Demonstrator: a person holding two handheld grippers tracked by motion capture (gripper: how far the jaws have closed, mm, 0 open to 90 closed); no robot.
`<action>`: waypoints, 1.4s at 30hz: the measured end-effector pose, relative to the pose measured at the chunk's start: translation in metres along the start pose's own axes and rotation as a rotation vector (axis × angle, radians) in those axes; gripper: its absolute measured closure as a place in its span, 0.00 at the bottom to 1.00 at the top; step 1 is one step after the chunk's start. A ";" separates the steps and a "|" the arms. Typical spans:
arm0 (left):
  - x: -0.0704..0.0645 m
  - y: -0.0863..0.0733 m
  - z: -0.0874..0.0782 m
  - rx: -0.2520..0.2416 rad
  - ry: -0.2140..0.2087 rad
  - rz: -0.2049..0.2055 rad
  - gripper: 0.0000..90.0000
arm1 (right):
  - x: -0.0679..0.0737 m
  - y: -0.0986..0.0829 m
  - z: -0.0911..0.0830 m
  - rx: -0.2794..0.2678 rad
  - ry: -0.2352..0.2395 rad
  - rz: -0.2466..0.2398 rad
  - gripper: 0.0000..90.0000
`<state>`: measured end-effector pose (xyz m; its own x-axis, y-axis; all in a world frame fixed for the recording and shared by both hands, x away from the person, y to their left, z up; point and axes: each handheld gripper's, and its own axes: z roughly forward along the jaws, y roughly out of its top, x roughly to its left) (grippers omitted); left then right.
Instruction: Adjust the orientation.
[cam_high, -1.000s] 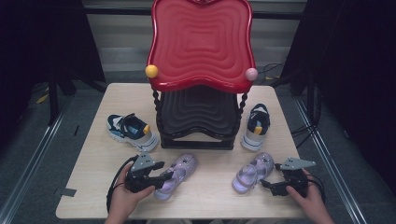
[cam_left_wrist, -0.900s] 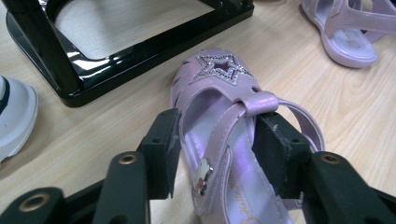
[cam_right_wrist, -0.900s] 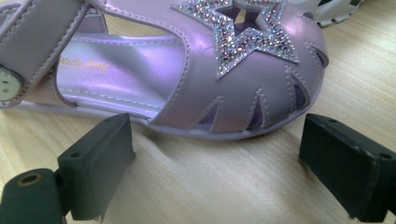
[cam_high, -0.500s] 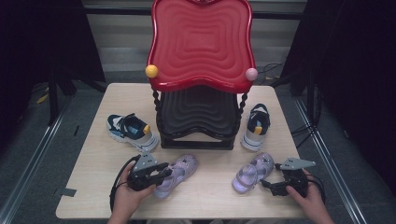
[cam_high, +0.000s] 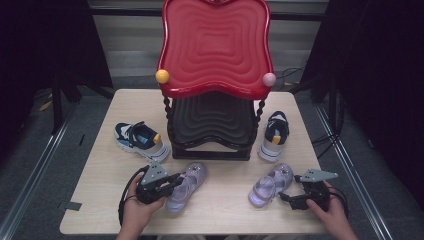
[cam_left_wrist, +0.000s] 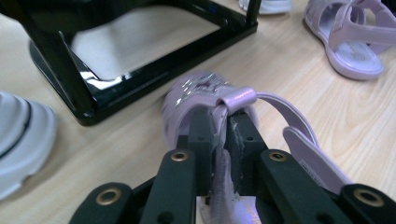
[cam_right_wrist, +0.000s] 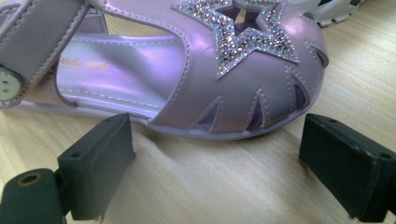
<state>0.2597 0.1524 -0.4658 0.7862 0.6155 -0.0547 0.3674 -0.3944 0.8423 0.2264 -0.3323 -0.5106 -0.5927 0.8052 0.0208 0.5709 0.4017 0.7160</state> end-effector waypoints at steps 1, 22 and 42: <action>0.000 0.001 -0.001 -0.007 0.006 -0.002 0.90 | 0.000 0.000 0.000 0.000 0.000 0.000 0.10; -0.004 0.012 -0.014 -0.117 0.031 0.020 0.90 | 0.000 0.000 0.000 0.000 0.000 0.000 0.10; -0.007 0.021 -0.022 -0.180 0.029 0.033 0.90 | 0.000 0.000 0.000 0.000 0.000 0.000 0.10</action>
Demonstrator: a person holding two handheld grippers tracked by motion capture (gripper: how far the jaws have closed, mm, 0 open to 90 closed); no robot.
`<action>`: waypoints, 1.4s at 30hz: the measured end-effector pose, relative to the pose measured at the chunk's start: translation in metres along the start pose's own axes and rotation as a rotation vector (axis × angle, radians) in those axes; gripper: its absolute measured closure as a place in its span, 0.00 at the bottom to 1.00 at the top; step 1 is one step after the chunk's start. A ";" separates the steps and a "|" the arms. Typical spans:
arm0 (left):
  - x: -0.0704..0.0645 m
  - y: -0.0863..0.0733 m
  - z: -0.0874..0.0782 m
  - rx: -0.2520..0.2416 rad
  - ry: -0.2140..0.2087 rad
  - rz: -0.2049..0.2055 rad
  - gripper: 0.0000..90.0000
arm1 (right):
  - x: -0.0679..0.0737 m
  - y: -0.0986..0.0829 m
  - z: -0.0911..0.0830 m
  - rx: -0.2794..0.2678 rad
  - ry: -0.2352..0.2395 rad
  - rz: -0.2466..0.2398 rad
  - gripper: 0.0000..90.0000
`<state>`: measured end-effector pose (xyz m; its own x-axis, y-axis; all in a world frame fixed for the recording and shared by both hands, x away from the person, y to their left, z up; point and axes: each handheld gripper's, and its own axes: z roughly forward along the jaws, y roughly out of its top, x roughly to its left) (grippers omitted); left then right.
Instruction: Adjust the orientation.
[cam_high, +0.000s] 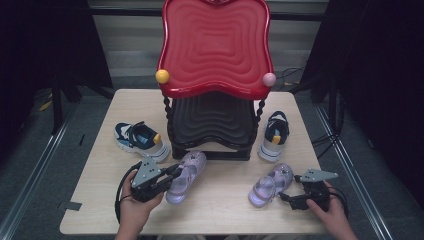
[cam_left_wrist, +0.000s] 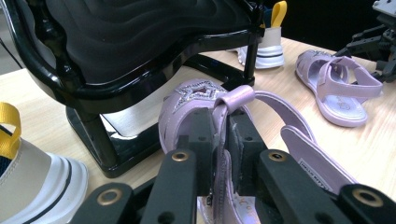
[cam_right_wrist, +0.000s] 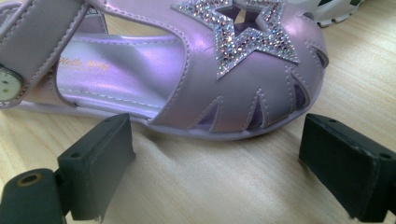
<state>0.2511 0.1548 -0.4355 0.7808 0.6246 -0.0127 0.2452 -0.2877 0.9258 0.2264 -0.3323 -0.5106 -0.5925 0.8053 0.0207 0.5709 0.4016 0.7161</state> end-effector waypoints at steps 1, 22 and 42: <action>-0.001 0.001 -0.001 0.000 -0.002 -0.005 0.90 | 0.000 0.000 0.000 0.000 0.000 0.000 0.10; -0.007 0.025 -0.019 -0.097 0.016 0.046 0.91 | 0.000 0.000 0.000 0.000 0.000 0.000 0.10; -0.007 0.043 -0.015 -0.127 0.016 0.046 0.91 | 0.000 0.000 0.000 0.001 -0.001 0.000 0.10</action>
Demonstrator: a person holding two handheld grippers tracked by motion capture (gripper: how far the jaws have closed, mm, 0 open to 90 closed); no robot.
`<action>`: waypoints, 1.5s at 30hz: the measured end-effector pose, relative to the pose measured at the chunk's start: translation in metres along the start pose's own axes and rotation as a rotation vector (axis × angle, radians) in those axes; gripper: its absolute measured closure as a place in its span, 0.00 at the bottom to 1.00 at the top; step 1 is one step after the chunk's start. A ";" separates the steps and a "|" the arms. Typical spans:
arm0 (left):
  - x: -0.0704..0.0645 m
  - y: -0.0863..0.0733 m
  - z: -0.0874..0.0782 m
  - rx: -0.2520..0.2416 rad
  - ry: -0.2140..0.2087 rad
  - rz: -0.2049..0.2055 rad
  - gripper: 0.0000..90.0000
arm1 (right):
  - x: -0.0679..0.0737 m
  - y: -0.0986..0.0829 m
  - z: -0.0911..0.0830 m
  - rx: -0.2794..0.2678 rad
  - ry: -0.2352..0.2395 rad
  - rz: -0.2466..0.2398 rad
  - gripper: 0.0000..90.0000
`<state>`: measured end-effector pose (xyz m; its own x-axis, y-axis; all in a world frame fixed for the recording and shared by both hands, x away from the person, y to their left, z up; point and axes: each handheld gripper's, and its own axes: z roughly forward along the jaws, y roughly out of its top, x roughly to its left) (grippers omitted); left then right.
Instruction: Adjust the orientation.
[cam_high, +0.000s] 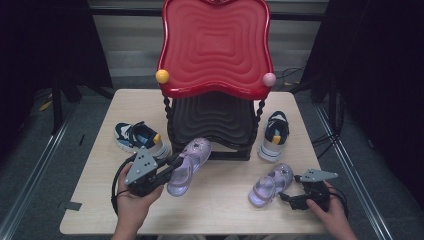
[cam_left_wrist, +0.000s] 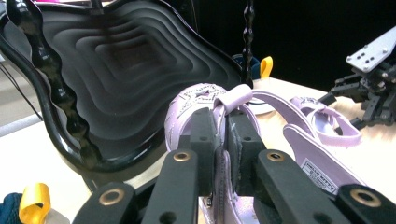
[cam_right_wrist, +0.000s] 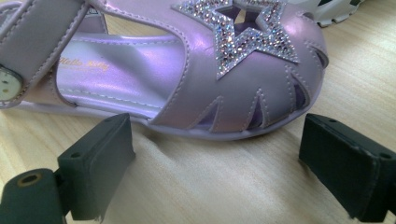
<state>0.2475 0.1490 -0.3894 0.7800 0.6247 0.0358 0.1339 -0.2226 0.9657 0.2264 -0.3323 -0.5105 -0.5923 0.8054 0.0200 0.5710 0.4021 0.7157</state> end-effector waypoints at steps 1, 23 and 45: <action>0.000 0.001 0.000 0.000 -0.001 0.005 0.91 | 0.000 0.000 0.000 -0.001 0.001 0.000 0.10; -0.001 0.026 0.037 -0.077 0.154 0.038 0.91 | 0.000 0.000 0.000 -0.001 0.001 0.000 0.10; -0.005 0.033 0.078 -0.138 0.329 0.046 0.91 | 0.000 0.000 0.000 0.000 0.001 0.001 0.10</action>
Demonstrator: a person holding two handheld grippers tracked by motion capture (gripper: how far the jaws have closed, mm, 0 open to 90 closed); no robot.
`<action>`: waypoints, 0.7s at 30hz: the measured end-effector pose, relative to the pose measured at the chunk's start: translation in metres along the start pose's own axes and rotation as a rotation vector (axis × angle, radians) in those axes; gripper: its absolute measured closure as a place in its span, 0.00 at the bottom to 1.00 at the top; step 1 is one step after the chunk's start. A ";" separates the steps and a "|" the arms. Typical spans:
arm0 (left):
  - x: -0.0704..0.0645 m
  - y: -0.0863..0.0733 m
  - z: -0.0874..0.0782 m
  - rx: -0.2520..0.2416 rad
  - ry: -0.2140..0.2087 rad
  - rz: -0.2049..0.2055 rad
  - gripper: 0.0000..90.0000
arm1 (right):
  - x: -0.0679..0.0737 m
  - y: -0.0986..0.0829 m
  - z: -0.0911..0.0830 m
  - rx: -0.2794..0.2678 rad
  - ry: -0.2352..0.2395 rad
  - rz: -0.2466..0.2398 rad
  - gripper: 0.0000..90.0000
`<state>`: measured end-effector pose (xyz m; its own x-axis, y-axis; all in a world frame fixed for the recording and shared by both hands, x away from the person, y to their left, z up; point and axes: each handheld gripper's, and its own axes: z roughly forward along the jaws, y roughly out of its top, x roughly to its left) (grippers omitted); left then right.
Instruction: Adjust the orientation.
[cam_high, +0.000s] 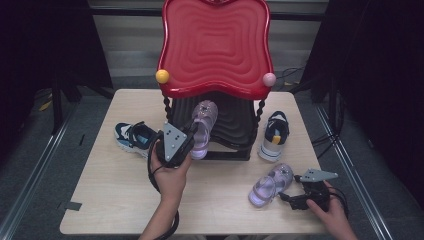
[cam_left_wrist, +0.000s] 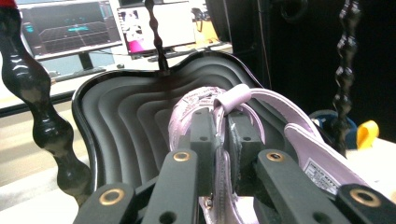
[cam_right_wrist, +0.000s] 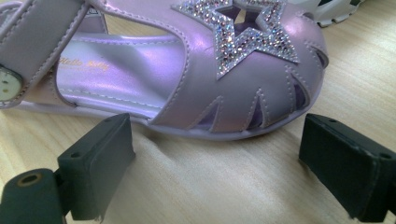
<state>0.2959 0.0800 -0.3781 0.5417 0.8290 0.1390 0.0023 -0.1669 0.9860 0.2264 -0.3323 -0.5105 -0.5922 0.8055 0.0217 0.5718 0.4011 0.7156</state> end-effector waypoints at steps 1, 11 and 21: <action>0.000 0.000 0.002 0.000 0.009 0.003 0.91 | 0.000 0.000 0.000 -0.001 0.000 0.000 0.10; -0.001 -0.003 0.017 -0.016 0.062 -0.042 0.91 | 0.000 0.000 0.000 0.000 0.000 0.000 0.10; 0.001 -0.003 0.031 -0.037 0.113 -0.053 0.92 | 0.000 0.000 0.000 0.000 -0.001 0.000 0.10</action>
<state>0.3221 0.0648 -0.3838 0.4432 0.8915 0.0941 -0.0041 -0.1029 0.9947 0.2264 -0.3323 -0.5105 -0.5919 0.8058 0.0207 0.5718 0.4017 0.7153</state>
